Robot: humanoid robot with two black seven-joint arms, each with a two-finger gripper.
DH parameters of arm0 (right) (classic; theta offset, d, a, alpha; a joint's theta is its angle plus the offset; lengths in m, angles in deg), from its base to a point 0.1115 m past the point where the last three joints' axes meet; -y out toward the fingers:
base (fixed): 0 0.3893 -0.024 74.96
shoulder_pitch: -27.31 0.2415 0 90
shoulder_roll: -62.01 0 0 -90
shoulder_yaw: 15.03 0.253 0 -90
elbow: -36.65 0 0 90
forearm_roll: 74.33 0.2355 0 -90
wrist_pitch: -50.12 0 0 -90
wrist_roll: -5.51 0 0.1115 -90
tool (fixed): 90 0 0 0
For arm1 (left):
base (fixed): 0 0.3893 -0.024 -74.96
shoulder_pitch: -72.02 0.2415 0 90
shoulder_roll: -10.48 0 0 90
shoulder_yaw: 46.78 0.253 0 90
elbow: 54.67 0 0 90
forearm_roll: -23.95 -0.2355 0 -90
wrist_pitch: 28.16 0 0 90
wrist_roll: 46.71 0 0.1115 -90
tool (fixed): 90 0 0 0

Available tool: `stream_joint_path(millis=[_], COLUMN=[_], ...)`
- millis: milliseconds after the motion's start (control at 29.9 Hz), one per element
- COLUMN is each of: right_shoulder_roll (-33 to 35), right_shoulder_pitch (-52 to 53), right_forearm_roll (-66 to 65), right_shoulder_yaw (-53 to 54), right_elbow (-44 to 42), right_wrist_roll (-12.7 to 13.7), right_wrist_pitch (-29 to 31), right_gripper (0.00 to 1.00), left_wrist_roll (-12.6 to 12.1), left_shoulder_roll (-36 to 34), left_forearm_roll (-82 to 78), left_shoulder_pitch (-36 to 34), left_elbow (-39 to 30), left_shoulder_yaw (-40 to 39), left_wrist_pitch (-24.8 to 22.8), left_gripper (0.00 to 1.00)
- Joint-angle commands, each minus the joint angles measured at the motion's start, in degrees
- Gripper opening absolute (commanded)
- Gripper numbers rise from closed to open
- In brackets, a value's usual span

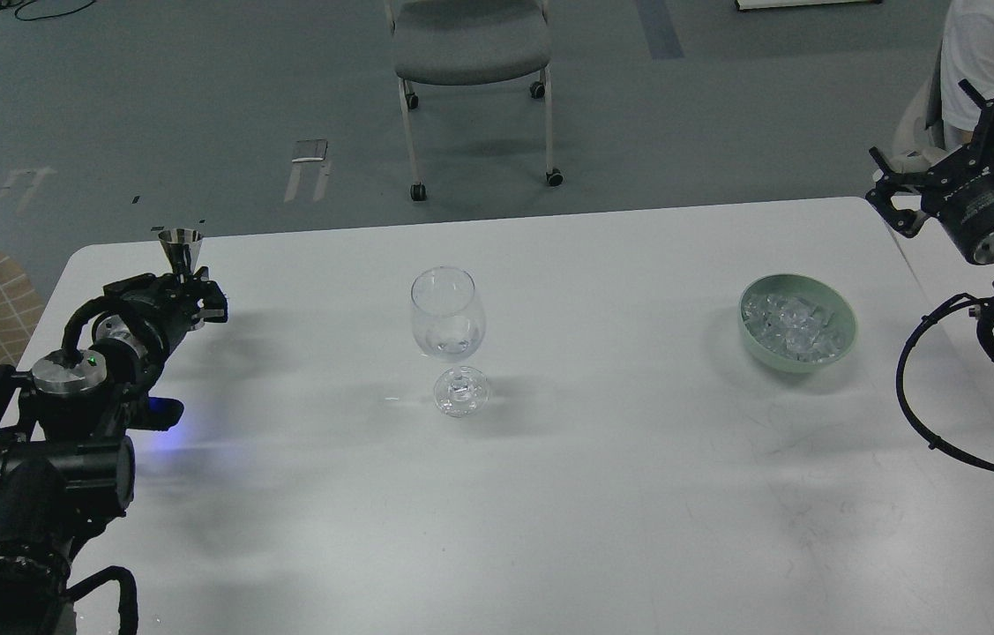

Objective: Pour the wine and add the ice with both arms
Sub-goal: 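Lower the jigger onto the table and open the left gripper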

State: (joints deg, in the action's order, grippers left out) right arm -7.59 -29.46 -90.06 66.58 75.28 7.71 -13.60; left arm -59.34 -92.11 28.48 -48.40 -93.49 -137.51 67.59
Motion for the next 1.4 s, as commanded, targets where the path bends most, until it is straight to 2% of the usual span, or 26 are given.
stream_joint_path(millis=[0, 1070, 1371], right_shoulder_roll=[-0.1, -0.36, -0.36], right_shoulder_pitch=[-0.09, -0.44, -0.44], right_forearm_roll=[0.01, 0.01, 0.01], right_shoulder_yaw=[-0.14, -0.23, -0.14], right_elbow=[0.05, 0.05, 0.05], right_wrist_roll=[0.0, 0.0, 0.0], right_wrist_pitch=[0.0, 0.0, 0.0], right_gripper=[1.0, 1.0, 1.0], left_wrist_roll=[0.05, -0.21, -0.12], left_shoulder_roll=[0.11, 0.37, 0.11], left_forearm_roll=[-0.05, 0.04, -0.05], left_shoulder_pitch=[0.18, 2.47, 2.47], left_elbow=[0.15, 0.07, 0.15], left_shoulder_yaw=[0.11, 0.2, 0.73], left_wrist_pitch=[-0.04, -1.54, -1.54], left_gripper=[0.12, 0.13, 0.24])
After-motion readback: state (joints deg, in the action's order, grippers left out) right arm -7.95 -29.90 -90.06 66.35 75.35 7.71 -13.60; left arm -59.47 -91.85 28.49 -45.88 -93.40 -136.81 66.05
